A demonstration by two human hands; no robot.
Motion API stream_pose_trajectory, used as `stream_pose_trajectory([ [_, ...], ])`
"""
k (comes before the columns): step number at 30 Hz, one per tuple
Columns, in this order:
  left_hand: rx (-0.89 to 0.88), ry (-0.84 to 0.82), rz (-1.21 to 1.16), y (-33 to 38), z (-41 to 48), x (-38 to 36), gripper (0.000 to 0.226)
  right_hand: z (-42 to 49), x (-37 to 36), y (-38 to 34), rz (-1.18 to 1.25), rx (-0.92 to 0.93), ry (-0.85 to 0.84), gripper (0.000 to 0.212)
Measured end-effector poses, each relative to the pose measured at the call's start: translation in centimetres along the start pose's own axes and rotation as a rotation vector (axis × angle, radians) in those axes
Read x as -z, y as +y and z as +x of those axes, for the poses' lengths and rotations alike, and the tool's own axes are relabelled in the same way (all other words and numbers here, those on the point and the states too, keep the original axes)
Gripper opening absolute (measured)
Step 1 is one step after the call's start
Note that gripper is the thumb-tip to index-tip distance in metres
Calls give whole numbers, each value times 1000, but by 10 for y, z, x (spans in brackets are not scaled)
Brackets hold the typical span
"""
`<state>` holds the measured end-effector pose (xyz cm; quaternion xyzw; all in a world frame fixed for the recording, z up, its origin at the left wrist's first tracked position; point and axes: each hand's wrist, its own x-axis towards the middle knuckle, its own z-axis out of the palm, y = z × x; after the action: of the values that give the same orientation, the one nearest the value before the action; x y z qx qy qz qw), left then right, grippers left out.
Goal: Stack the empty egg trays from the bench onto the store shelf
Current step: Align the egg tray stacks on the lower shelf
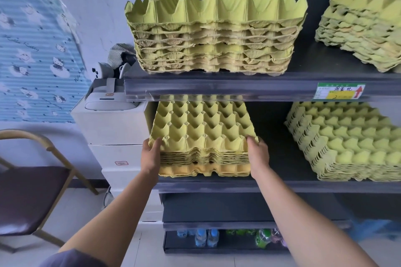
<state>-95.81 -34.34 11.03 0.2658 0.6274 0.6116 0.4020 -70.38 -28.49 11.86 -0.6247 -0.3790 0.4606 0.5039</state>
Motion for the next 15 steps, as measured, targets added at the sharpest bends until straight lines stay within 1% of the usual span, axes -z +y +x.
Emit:
stream_pose_trajectory([
  [2,6,32,-11,-3,-1,-3,14,-1,1,1,17,-15,-13,11],
  [5,21,52,-47,-5,-3,-1,11,-1,4,-3,28,-40,-31,19],
  [8,59,33,-22,-12,-7,6,25,0,8,2,11,-9,-15,13],
  [10,62,2,5,-14,-8,8,29,-3,9,10,-13,19,-29,11],
  [13,92,-46,3,-12,-9,6,20,-6,7,14,8,9,-75,10],
  [15,128,-65,3,-11,-9,6,12,-3,10,11,-13,-63,-110,9],
])
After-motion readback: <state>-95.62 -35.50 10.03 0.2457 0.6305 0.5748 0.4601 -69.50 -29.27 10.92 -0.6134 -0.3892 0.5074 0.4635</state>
